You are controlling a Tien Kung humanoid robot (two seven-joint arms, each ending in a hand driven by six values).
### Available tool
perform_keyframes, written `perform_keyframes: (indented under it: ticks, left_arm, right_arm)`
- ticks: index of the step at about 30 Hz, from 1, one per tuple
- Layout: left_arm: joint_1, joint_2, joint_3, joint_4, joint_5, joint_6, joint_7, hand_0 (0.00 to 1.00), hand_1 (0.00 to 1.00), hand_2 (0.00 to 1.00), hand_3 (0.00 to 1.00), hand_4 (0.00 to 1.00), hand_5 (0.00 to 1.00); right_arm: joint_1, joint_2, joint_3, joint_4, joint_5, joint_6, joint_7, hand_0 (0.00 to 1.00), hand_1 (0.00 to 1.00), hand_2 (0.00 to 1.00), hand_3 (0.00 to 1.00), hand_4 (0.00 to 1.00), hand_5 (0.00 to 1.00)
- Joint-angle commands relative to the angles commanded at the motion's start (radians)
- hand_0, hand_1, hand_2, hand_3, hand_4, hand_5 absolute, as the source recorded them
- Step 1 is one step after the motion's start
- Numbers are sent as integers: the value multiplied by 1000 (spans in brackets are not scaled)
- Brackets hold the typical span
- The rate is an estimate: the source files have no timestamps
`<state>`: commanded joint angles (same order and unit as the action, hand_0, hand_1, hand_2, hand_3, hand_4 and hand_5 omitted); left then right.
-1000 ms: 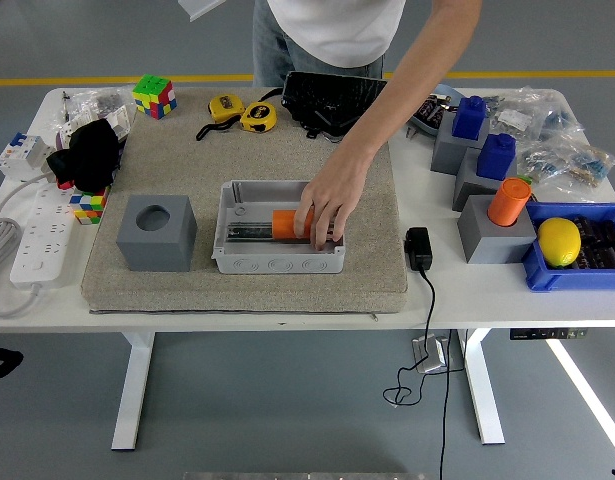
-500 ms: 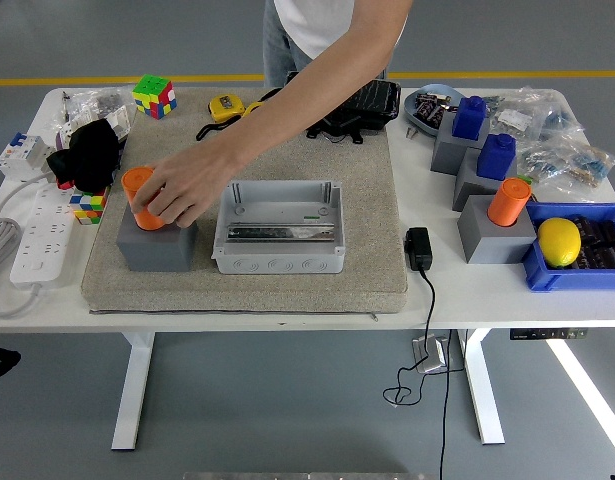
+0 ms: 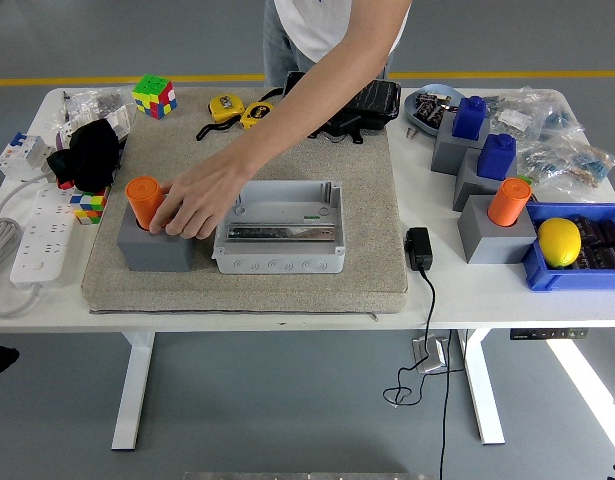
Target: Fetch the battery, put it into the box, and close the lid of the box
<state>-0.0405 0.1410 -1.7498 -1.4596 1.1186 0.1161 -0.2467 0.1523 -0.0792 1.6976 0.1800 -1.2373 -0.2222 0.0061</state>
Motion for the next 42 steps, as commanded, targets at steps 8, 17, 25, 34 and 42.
perform_keyframes:
  ticks: [8, 17, 25, 34, 42]
  left_arm:
    - [-1, 4, 3, -1, 3, -3, 1, 812, 814, 776, 774, 998, 944]
    - [-3, 6, 8, 0, 5, -6, 2, 817, 820, 779, 776, 998, 940]
    - [-5, 10, 16, 1, 6, -4, 4, 818, 820, 779, 776, 998, 937]
    - [-6, 17, 21, 2, 7, -4, 6, 819, 821, 780, 778, 998, 932]
    - [-2, 17, 25, 3, 6, -3, 7, 822, 824, 781, 779, 998, 933]
  right_arm:
    - [-1, 1, 2, 0, 0, 1, 0, 881, 803, 746, 777, 998, 998]
    - [1, 2, -3, 0, 7, 2, 4, 882, 804, 746, 778, 998, 998]
    - [2, -3, 6, 0, -4, 1, 0, 883, 804, 746, 778, 998, 998]
    - [6, -6, 5, 0, -4, -1, -1, 884, 805, 747, 778, 998, 998]
    - [1, -7, 11, 0, -12, -2, -5, 884, 805, 747, 778, 998, 998]
